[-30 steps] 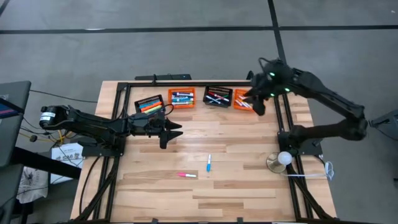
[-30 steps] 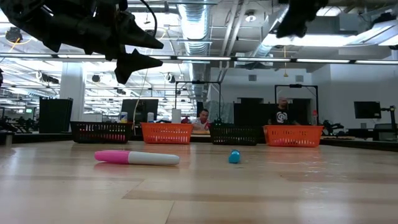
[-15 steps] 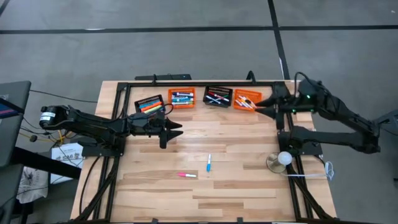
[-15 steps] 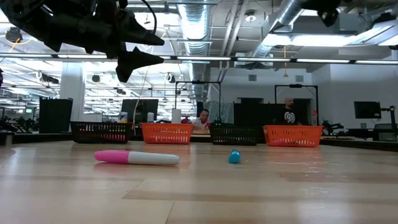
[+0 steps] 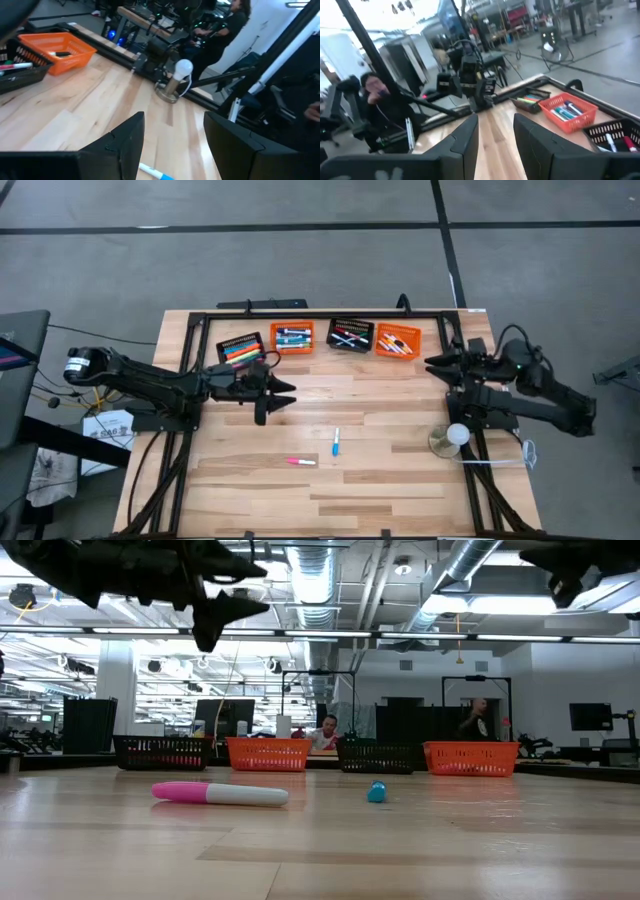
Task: Pick & Place Markers
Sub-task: Put the small pink highlighter pen into the right orange bin
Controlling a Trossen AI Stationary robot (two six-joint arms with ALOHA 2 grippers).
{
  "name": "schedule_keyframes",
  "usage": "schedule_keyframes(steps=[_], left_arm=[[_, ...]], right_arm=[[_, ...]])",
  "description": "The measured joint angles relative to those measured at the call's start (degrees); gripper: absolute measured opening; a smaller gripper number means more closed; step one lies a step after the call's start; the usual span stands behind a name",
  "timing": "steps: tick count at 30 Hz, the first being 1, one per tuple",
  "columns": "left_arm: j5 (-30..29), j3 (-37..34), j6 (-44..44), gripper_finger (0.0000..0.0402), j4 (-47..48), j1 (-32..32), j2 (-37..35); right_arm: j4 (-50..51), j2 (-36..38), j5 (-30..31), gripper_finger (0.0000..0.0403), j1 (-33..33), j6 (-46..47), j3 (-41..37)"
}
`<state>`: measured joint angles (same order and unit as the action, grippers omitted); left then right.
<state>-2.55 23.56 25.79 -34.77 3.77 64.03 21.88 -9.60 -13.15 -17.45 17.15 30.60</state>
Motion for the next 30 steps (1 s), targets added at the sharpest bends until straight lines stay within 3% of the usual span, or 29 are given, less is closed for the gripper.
schedule_keyframes(steps=[7, 13, 20, 25, 30], left_arm=[[0.00, 3.84, -1.38, 0.0204, 3.38, 2.79, 0.02], [0.00, 11.04, -0.97, 0.0204, 13.84, 6.27, 3.75], [1.28, 19.40, 1.98, 0.0204, 24.23, 10.77, 13.21], [3.81, 22.21, 2.63, 0.0204, 32.18, 13.51, 18.10], [6.56, 23.42, 4.63, 0.0204, 33.93, 14.87, 20.66]], right_arm=[[-1.11, 9.43, 0.00, 0.0114, -0.02, 3.87, -4.82], [-1.65, 8.83, 0.02, 0.0114, 0.20, 3.23, -5.00], [-1.67, 9.42, -0.11, 0.0114, 0.20, 3.41, -5.02], [-1.37, 9.40, -0.18, 0.0114, 0.20, 3.41, -5.01], [-1.34, 9.37, -0.20, 0.0114, 0.20, 3.78, -5.02]])
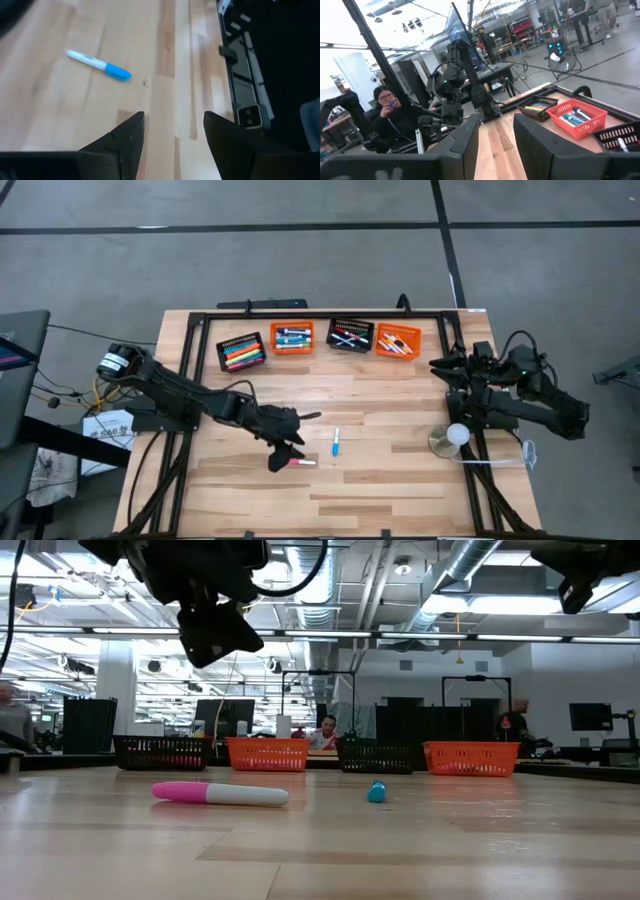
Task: Pick & Place Markers
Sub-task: Put the small pink highlighter pen into the right orange bin
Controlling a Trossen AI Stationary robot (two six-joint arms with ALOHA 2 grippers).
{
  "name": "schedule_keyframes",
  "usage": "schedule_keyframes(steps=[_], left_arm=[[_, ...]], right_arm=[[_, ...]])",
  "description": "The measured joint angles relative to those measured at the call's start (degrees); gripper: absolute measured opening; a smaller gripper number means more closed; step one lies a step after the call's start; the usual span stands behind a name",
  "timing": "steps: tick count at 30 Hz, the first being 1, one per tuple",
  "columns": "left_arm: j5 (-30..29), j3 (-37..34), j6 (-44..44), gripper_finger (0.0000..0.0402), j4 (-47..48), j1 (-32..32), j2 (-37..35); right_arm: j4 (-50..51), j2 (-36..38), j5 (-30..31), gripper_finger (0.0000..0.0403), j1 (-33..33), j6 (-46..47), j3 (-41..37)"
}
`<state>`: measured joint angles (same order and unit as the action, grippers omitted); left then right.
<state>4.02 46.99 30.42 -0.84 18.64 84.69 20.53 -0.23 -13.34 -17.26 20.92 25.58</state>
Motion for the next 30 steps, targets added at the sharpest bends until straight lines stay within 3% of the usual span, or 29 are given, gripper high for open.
schedule_keyframes(steps=[15, 30], left_arm=[[-0.90, 7.56, -2.67, 0.0204, 9.99, 4.23, 13.06], [-5.01, 7.97, -7.46, 0.0204, 12.43, 3.95, 14.44]], right_arm=[[1.76, -0.02, -0.11, 0.0114, 0.00, 0.73, 0.02], [1.75, -0.02, -0.13, 0.0114, 0.00, 0.66, 0.04]])
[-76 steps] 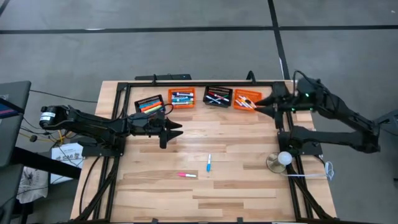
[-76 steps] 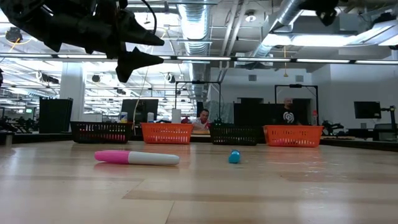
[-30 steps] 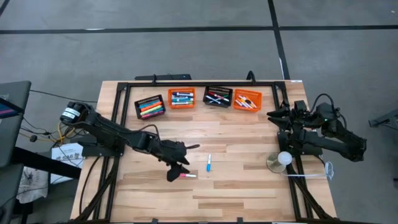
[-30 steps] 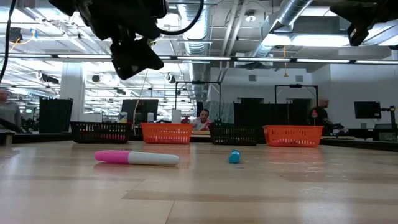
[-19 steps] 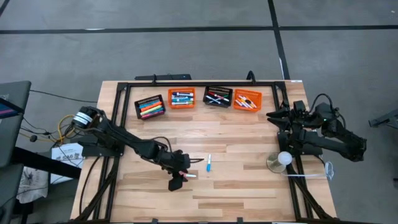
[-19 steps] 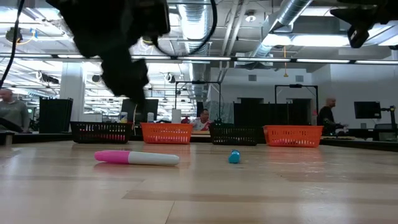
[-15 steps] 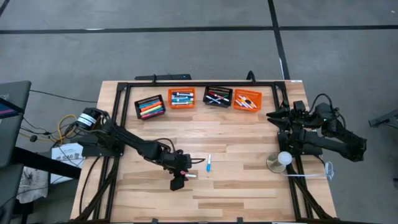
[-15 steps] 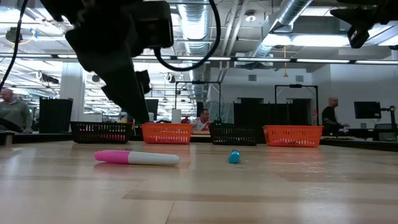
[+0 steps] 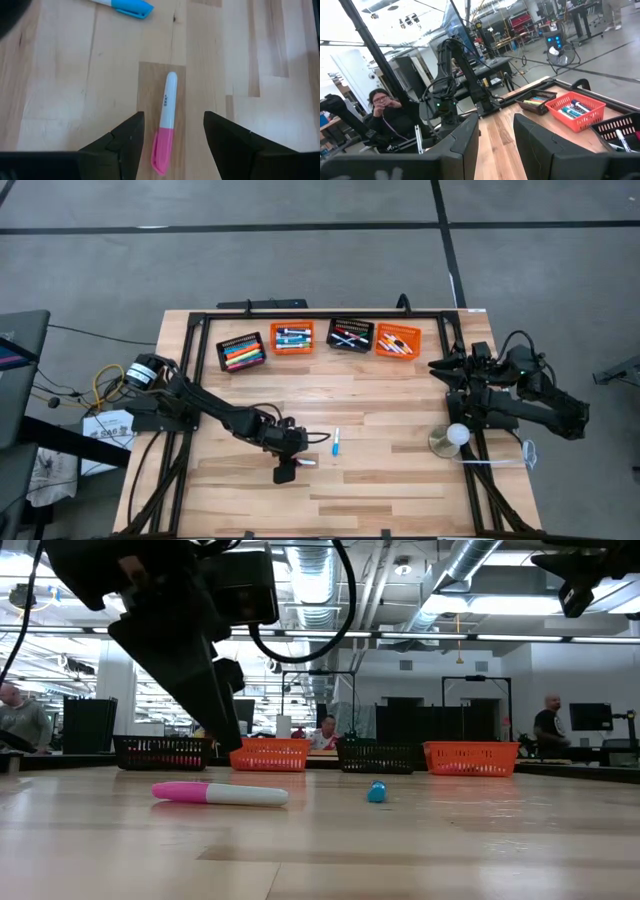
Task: Pick & Place Markers
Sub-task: Put the small pink highlighter pen into the right orange bin
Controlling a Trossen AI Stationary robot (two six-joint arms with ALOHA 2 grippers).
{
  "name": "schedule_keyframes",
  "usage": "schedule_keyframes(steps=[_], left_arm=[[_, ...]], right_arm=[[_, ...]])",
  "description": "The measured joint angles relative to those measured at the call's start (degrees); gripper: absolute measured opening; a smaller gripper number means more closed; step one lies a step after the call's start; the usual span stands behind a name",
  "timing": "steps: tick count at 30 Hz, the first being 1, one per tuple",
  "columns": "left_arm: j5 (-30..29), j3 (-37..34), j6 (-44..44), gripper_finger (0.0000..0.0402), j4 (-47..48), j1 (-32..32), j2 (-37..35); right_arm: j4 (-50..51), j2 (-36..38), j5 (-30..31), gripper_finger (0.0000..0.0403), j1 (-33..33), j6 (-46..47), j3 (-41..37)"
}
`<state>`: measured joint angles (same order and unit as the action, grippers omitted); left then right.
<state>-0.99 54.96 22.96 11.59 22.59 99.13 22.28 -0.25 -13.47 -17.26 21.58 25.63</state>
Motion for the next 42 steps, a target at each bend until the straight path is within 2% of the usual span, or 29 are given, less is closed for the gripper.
schedule_keyframes(steps=[12, 24, 42], left_arm=[[0.11, -0.06, -0.62, 0.0204, 0.03, -0.01, 0.53], [0.99, 1.97, -1.69, 0.0204, -0.25, -0.51, 7.86], [-1.77, 1.68, -1.31, 0.0204, -0.01, -0.61, 8.35]], right_arm=[[-0.02, 0.00, 0.04, 0.0114, 0.00, -0.57, 0.00], [-0.05, 0.00, 0.07, 0.0114, 0.00, -0.54, 0.02], [-0.07, 0.00, 0.07, 0.0114, 0.00, -0.52, 0.02]])
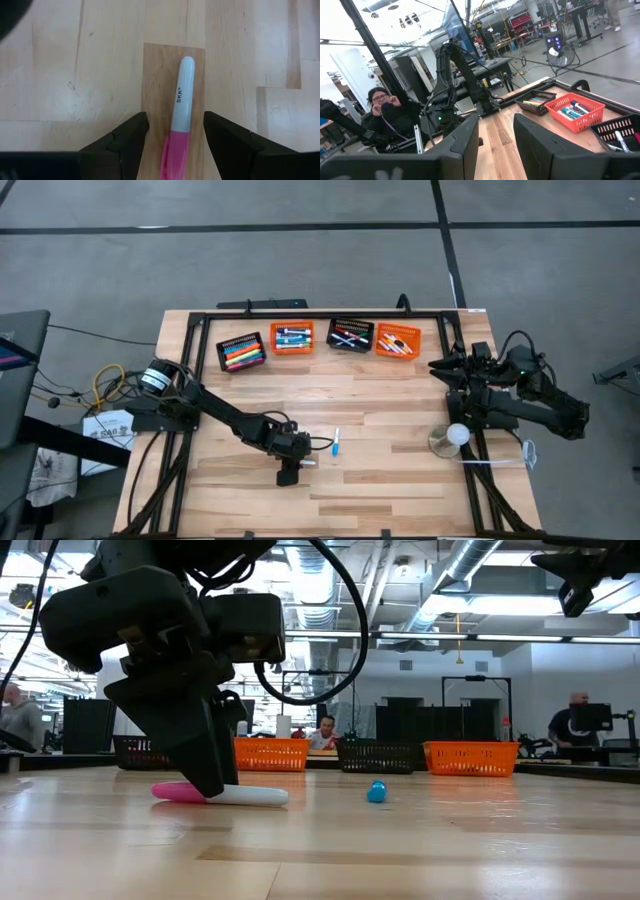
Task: Pick & Place Markers
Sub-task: Put the small pink highlighter pen into the right orange bin
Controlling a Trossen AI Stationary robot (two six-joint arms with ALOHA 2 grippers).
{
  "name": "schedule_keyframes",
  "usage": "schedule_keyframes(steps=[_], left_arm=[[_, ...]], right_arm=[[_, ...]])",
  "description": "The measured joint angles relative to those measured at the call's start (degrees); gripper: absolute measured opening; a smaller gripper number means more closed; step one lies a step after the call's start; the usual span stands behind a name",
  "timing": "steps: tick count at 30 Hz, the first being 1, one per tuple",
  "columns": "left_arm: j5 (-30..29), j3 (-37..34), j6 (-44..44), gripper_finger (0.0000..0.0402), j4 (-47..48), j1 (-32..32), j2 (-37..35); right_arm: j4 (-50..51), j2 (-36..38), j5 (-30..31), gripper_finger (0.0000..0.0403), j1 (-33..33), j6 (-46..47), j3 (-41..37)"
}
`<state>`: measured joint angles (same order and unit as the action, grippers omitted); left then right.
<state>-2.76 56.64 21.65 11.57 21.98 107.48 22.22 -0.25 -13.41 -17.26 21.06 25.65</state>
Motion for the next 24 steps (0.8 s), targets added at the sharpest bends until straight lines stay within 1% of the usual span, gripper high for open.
schedule_keyframes(steps=[6, 12, 16, 20, 24], left_arm=[[-0.29, -0.07, 0.02, 0.0204, 0.17, -0.02, 0.07], [-1.76, -0.07, 0.01, 0.0204, 0.14, -0.08, 0.11], [-2.00, -0.11, -3.72, 0.0204, -0.07, 0.07, 0.11], [-3.29, -0.17, -4.92, 0.0204, -0.45, 0.84, 0.13], [-6.01, -0.17, -5.14, 0.0204, -0.62, 1.74, 0.15]], right_arm=[[0.00, 0.00, 0.00, 0.0114, 0.00, 0.00, 0.00], [0.00, 0.00, -0.02, 0.0114, -0.01, 1.44, 0.00], [0.00, 0.00, -0.02, 0.0114, 0.00, 1.44, -0.02], [0.00, 0.00, -0.01, 0.0114, -0.01, 1.44, 0.00], [0.00, 0.00, -0.01, 0.0114, -0.02, 1.44, 0.00]])
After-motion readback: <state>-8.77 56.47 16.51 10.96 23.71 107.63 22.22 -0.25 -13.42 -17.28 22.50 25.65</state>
